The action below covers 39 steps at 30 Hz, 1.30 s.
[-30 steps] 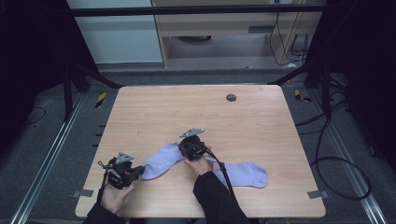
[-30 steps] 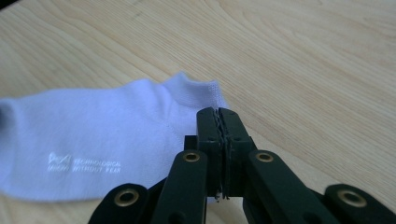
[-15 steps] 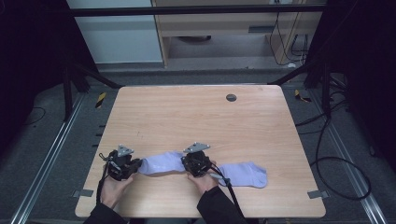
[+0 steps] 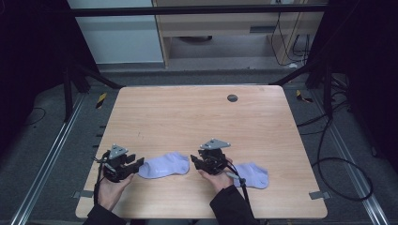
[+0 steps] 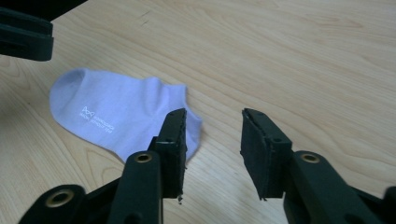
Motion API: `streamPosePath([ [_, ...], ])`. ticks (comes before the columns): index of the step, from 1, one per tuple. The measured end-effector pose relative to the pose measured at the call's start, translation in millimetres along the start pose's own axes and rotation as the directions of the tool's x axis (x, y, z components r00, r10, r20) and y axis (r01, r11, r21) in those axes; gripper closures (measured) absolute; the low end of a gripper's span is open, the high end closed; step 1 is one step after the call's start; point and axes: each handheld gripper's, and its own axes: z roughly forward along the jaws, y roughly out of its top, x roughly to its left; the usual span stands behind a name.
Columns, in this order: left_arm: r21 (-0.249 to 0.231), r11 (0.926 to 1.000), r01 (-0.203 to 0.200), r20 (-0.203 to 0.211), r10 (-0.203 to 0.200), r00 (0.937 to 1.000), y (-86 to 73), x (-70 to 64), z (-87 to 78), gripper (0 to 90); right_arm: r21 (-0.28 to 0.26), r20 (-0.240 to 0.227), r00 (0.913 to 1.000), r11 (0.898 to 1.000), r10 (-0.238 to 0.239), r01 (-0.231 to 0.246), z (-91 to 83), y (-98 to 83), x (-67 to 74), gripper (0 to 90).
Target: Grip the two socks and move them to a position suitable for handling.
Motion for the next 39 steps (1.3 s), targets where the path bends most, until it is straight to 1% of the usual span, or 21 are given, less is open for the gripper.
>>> streamPosePath([
  [4, -0.015, 0.9999, -0.007, 0.03, 0.007, 0.9995, 3.6, -11.3, -3.0, 55.0, -0.017, 0.022, 0.9998, 1.0, -0.003, 0.004, -18.2, 0.0, -13.3, 54.1],
  [10, -0.027, 0.9991, -0.033, 0.062, 0.035, 0.9975, 10.2, -28.6, -3.8, 52.9, -0.041, 0.061, 0.9979, 0.999, 0.023, -0.02, -48.3, -4.9, -37.0, 50.4],
  [12, -0.031, 0.999, -0.032, 0.074, 0.034, 0.9967, 13.0, -33.8, -3.3, 52.0, -0.048, 0.072, 0.9971, 0.999, 0.026, -0.023, -58.5, -8.3, -44.9, 49.6],
  [14, -0.032, 0.9989, -0.035, 0.084, 0.038, 0.9957, 15.9, -39.9, -1.6, 51.7, -0.06, 0.078, 0.996, 0.998, 0.042, -0.037, -68.9, -12.6, -52.0, 49.1],
  [17, -0.031, 0.9985, -0.045, 0.104, 0.048, 0.9934, 20.2, -50.7, 3.0, 51.4, -0.073, 0.095, 0.9938, 0.996, 0.058, -0.051, -83.0, -20.1, -64.0, 48.6],
  [19, -0.028, 0.9978, -0.059, 0.118, 0.062, 0.9911, 23.2, -60.8, 7.4, 51.3, -0.075, 0.107, 0.9917, 0.995, 0.072, -0.064, -91.4, -25.8, -71.4, 47.8],
  [20, -0.027, 0.9976, -0.064, 0.123, 0.067, 0.9902, 24.2, -64.3, 9.0, 51.3, -0.073, 0.121, 0.9895, 0.995, 0.079, -0.07, -96.3, -29.6, -76.1, 47.5],
  [25, -0.018, 0.9952, -0.096, 0.155, 0.098, 0.9831, 29.9, -87.6, 20.0, 51.2, -0.07, 0.155, 0.9829, 0.994, 0.099, -0.09, -112.5, -44.1, -91.0, 47.2],
  [26, -0.011, 0.9935, -0.113, 0.161, 0.113, 0.9804, 31.3, -95.6, 23.7, 51.2, -0.067, 0.166, 0.9809, 0.994, 0.101, -0.091, -115.3, -46.8, -93.6, 46.8],
  [27, -0.011, 0.993, -0.118, 0.167, 0.118, 0.9789, 31.7, -99.0, 25.4, 51.2, -0.064, 0.179, 0.9786, 0.994, 0.102, -0.092, -119.6, -51.2, -97.8, 46.3],
  [29, -0.007, 0.9914, -0.131, 0.179, 0.13, 0.9752, 32.7, -107.6, 29.4, 51.1, -0.056, 0.195, 0.9759, 0.995, 0.097, -0.087, -123.4, -55.4, -101.7, 45.7],
  [31, -0.002, 0.9898, -0.143, 0.189, 0.14, 0.972, 33.5, -115.0, 33.0, 51.2, -0.046, 0.207, 0.974, 0.995, 0.092, -0.085, -127.7, -60.8, -106.1, 45.2],
  [34, 0.007, 0.9871, -0.16, 0.209, 0.155, 0.9655, 34.7, -130.1, 40.5, 51.1, -0.028, 0.221, 0.9704, 0.995, 0.097, -0.094, -133.6, -70.2, -112.0, 44.5],
  [35, 0.008, 0.9865, -0.164, 0.212, 0.158, 0.9645, 34.9, -132.4, 41.6, 51.1, -0.023, 0.228, 0.9688, 0.995, 0.098, -0.095, -135.7, -74.1, -114.3, 44.5],
  [36, 0.008, 0.9865, -0.164, 0.212, 0.158, 0.9645, 34.9, -132.4, 41.6, 51.1, -0.023, 0.228, 0.9688, 0.995, 0.098, -0.095, -135.7, -74.1, -114.3, 44.5],
  [37, 0.014, 0.9837, -0.179, 0.223, 0.172, 0.9596, 35.5, -139.9, 45.5, 51.1, -0.021, 0.229, 0.9684, 0.995, 0.099, -0.096, -136.5, -75.5, -115.2, 44.7],
  [39, 0.017, 0.9814, -0.191, 0.234, 0.182, 0.9551, 35.9, -148.6, 50.2, 51.1, -0.008, 0.235, 0.9664, 0.994, 0.104, -0.105, -139.1, -82.8, -119.7, 45.3],
])
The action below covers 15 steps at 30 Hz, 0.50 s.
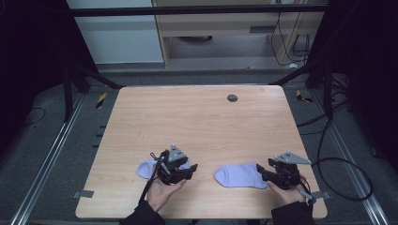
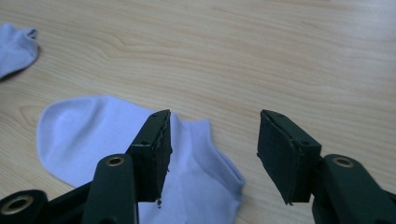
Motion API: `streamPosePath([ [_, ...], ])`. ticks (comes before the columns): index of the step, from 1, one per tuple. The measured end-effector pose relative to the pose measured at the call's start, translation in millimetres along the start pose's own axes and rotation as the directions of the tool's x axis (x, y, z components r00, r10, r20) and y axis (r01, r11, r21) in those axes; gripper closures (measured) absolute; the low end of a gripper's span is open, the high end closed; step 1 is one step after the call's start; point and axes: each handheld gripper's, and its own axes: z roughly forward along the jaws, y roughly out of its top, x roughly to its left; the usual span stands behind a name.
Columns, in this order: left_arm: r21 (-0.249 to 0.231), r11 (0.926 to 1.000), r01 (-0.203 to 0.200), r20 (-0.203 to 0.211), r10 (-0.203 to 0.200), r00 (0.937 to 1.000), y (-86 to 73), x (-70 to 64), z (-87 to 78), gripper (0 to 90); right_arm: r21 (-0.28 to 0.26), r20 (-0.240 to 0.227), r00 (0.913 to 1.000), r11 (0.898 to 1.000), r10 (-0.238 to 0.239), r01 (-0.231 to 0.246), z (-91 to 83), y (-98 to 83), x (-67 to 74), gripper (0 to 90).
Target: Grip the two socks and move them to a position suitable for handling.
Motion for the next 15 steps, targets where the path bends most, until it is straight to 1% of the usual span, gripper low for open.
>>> streamPosePath([
  [1, 0.008, 0.9999, -0.009, 0.009, 0.009, 0.9999, 1.5, -5.6, 5.7, 51.0, 0.011, 0.006, 1.0, 1.0, -0.003, 0.003, 0.7, -4.0, -3.3, 46.1],
  [4, 0.021, 0.9996, -0.021, 0.022, 0.02, 0.9996, 3.1, -13.8, 14.8, 51.0, 0.028, 0.006, 1.0, 1.0, 0.004, -0.004, 1.8, -7.4, -5.1, 47.6],
  [6, 0.028, 0.9993, -0.025, 0.03, 0.025, 0.9992, 3.6, -19.0, 20.8, 51.1, 0.038, 0.007, 1.0, 0.999, -0.005, 0.004, 3.1, -9.3, -6.4, 48.7],
  [8, 0.038, 0.9986, -0.038, 0.034, 0.036, 0.9988, 3.7, -23.0, 26.5, 51.2, 0.051, 0.008, 0.9999, 0.999, -0.009, 0.008, 5.3, -11.4, -7.5, 50.1],
  [10, 0.046, 0.9981, -0.041, 0.039, 0.039, 0.9985, 3.4, -26.4, 31.6, 51.4, 0.069, 0.011, 0.9999, 0.998, -0.012, 0.011, 8.4, -13.5, -8.5, 51.4],
  [13, 0.056, 0.9975, -0.042, 0.06, 0.038, 0.9975, 3.2, -32.8, 41.7, 51.9, 0.088, 0.017, 0.9997, 0.996, -0.017, 0.015, 12.0, -15.6, -9.9, 53.5],
  [15, 0.065, 0.9965, -0.053, 0.063, 0.049, 0.9968, 3.7, -36.2, 46.5, 52.4, 0.095, 0.017, 0.9997, 0.995, -0.014, 0.012, 13.8, -16.2, -11.0, 54.9],
])
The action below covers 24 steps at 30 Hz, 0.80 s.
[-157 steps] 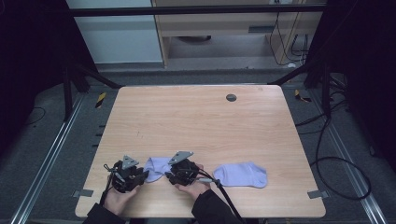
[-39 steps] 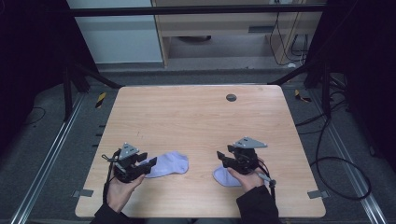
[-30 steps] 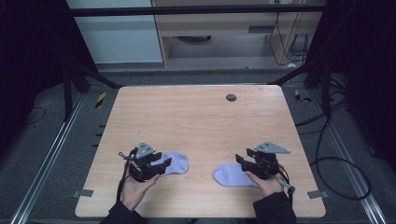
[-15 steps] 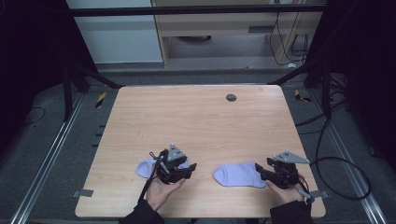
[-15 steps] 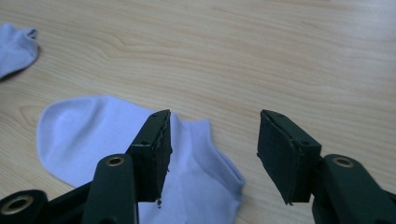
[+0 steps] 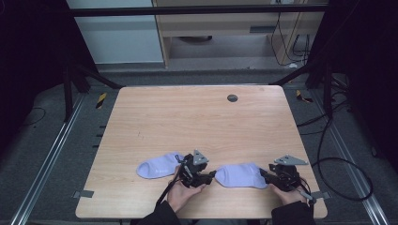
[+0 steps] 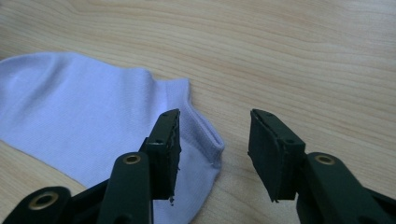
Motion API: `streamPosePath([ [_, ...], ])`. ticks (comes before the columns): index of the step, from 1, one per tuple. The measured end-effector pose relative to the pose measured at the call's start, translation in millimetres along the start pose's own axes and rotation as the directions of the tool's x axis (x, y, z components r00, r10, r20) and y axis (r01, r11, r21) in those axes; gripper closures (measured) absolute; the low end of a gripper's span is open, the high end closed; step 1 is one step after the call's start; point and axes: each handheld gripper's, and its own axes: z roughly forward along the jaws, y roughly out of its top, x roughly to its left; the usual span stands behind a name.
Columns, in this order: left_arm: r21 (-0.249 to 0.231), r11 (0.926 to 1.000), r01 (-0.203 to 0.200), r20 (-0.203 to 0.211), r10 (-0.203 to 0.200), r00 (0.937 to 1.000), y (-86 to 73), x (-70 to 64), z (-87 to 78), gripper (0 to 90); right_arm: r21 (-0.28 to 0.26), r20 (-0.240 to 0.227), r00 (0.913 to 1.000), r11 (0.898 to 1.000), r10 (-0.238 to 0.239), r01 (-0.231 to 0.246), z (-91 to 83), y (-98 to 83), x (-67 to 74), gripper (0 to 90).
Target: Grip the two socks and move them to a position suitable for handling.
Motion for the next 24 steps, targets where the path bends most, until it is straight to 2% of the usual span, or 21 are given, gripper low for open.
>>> streamPosePath([
  [5, 0.022, 0.9997, -0.006, 0.014, 0.005, 0.9999, 1.9, -7.2, 12.9, 55.0, 0.014, -0.006, 1.0, 1.0, -0.004, 0.004, 3.7, -0.8, -0.9, 58.8],
  [9, 0.046, 0.9989, -0.009, 0.019, 0.008, 0.9998, 2.0, -11.2, 21.5, 61.4, 0.028, -0.003, 0.9999, 1.0, -0.014, 0.014, 6.7, -1.0, -1.6, 63.9],
  [13, 0.063, 0.998, 0.006, 0.02, -0.007, 0.9998, 1.2, -12.5, 26.4, 69.2, 0.042, -0.001, 0.9999, 0.999, -0.017, 0.017, 9.5, -1.5, -2.3, 68.8],
  [19, 0.066, 0.9977, 0.014, 0.02, -0.016, 0.9997, 0.0, -11.5, 26.5, 85.4, 0.064, -0.015, 0.9998, 0.998, -0.014, 0.015, 9.4, 1.2, 1.9, 85.8],
  [24, 0.038, 0.999, 0.024, 0.05, -0.026, 0.9984, -0.6, -5.2, 16.2, 88.8, 0.034, -0.049, 0.9987, 0.999, -0.013, 0.015, 2.2, 6.3, 6.9, 86.8],
])
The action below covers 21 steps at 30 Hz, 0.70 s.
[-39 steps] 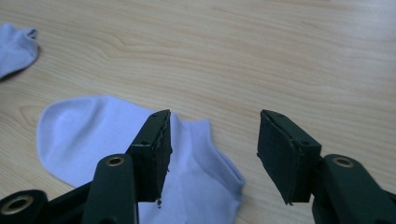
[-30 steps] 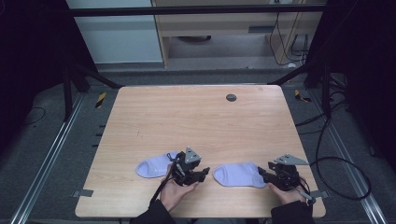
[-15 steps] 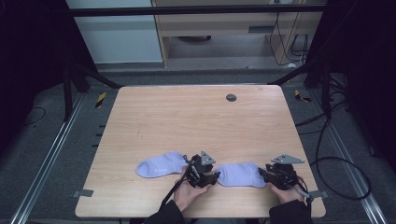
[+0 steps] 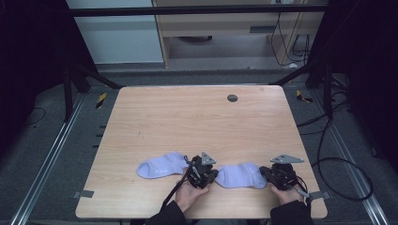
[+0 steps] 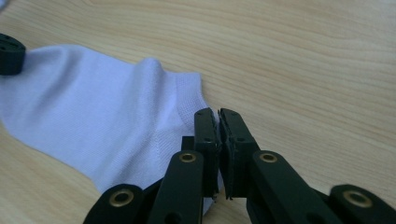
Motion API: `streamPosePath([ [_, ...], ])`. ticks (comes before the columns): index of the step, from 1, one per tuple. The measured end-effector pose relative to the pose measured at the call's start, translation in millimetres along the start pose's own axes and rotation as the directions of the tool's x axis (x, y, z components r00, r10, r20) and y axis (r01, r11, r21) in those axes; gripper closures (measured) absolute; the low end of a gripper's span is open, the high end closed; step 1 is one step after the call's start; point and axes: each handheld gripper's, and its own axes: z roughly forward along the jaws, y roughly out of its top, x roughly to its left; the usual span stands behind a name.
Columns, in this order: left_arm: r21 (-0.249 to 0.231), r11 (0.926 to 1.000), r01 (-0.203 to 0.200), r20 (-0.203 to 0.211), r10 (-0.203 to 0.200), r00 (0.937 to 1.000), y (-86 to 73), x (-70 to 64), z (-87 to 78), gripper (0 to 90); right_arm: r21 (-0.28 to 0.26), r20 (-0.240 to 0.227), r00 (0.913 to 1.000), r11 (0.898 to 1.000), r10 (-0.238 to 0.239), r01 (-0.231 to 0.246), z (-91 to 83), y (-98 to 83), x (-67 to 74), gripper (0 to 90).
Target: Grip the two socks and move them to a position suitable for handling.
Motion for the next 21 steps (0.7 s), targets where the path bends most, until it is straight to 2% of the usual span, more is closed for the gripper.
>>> streamPosePath([
  [5, -0.028, 0.9996, 0.004, -0.002, -0.004, 1.0, -2.5, 7.3, -18.4, 89.1, -0.055, -0.034, 0.9994, 0.998, -0.008, 0.006, -12.2, 6.6, 11.5, 86.9],
  [13, -0.041, 0.9991, -0.01, -0.019, 0.009, 0.9998, -7.7, 14.3, -50.3, 89.2, -0.091, -0.083, 0.9959, 0.995, -0.035, 0.027, -16.6, 17.2, 35.0, 87.0],
  [17, -0.029, 0.9994, -0.02, -0.028, 0.019, 0.9994, -11.4, 18.0, -60.6, 89.2, -0.091, -0.097, 0.9945, 0.995, -0.041, 0.032, -14.4, 20.7, 43.4, 87.0],
  [21, -0.014, 0.9999, -0.003, -0.039, 0.002, 0.9992, -20.8, 27.2, -67.0, 89.1, -0.07, -0.123, 0.9909, 0.996, -0.055, 0.046, -5.4, 23.1, 56.1, 86.9],
])
